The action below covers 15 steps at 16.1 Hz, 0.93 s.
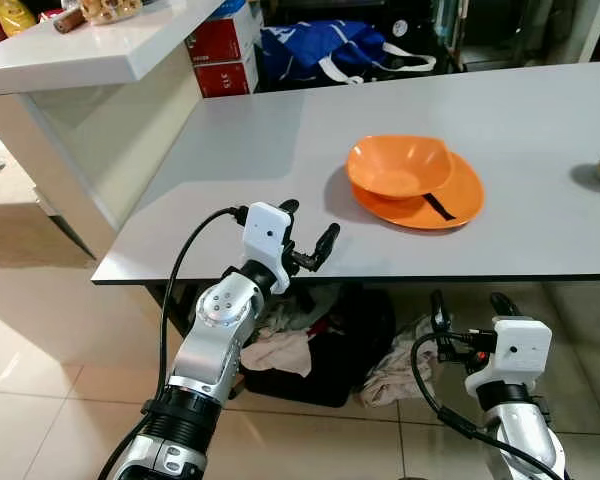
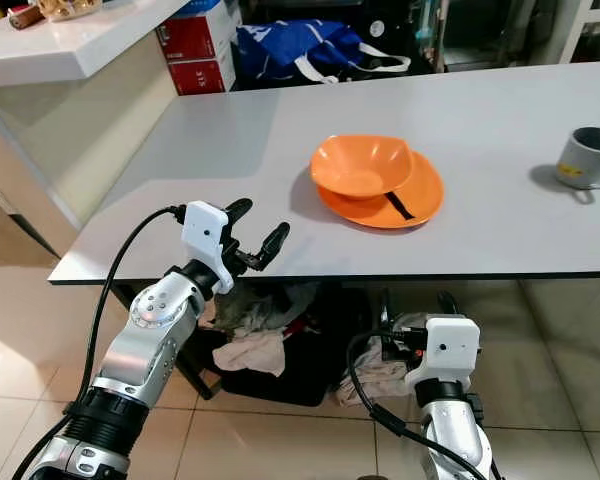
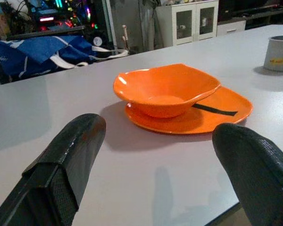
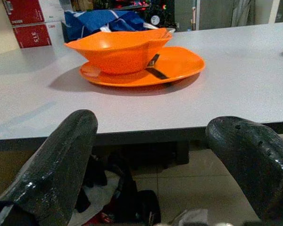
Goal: Setting the table
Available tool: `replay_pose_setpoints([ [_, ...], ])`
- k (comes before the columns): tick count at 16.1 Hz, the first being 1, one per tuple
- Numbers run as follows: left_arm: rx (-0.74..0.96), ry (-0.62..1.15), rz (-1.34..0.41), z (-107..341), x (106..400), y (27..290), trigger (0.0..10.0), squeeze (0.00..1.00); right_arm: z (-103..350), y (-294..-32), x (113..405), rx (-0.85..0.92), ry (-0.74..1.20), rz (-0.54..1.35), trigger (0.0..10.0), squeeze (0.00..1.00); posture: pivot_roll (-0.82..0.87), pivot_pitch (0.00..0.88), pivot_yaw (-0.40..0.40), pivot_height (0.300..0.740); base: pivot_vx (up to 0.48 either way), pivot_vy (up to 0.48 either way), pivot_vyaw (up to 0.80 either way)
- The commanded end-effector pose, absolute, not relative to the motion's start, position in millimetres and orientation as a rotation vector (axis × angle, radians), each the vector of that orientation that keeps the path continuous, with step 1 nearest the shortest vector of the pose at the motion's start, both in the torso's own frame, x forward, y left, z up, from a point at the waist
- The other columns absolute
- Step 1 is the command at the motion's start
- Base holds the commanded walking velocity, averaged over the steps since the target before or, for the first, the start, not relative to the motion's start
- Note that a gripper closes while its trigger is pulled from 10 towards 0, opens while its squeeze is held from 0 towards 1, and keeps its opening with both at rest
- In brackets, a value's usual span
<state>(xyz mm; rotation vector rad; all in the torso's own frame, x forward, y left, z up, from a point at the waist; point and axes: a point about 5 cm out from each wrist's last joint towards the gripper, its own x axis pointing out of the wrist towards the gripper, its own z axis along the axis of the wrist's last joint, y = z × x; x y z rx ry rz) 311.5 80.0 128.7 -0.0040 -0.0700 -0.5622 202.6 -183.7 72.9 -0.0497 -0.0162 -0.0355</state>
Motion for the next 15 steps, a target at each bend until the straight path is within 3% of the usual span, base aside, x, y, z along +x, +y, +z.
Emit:
replay_pose_setpoints([
  [1, 0.004, -0.056, -0.542, 126.8, 314.3, 85.9, 10.0, 0.0, 75.9, -179.8, 203.4, -0.05, -0.038, -0.028, 10.0, 0.0, -0.13, 0.0, 0.158, 0.74, -0.247, 0.0, 0.0],
  [12, 0.002, -0.073, -0.564, 128.7, 315.5, 81.8, 10.0, 0.0, 75.1, -177.9, 201.4, -0.052, -0.035, -0.024, 10.0, 0.0, -0.14, 0.0, 0.16, 0.74, 0.0, 0.0, 0.0],
  [15, 0.016, -0.07, -0.569, 128.2, 315.9, 81.4, 10.0, 0.0, 75.1, -177.2, 201.2, -0.05, -0.035, -0.026, 10.0, 0.0, -0.14, 0.0, 0.163, 0.74, -0.326, 0.0, 0.0],
])
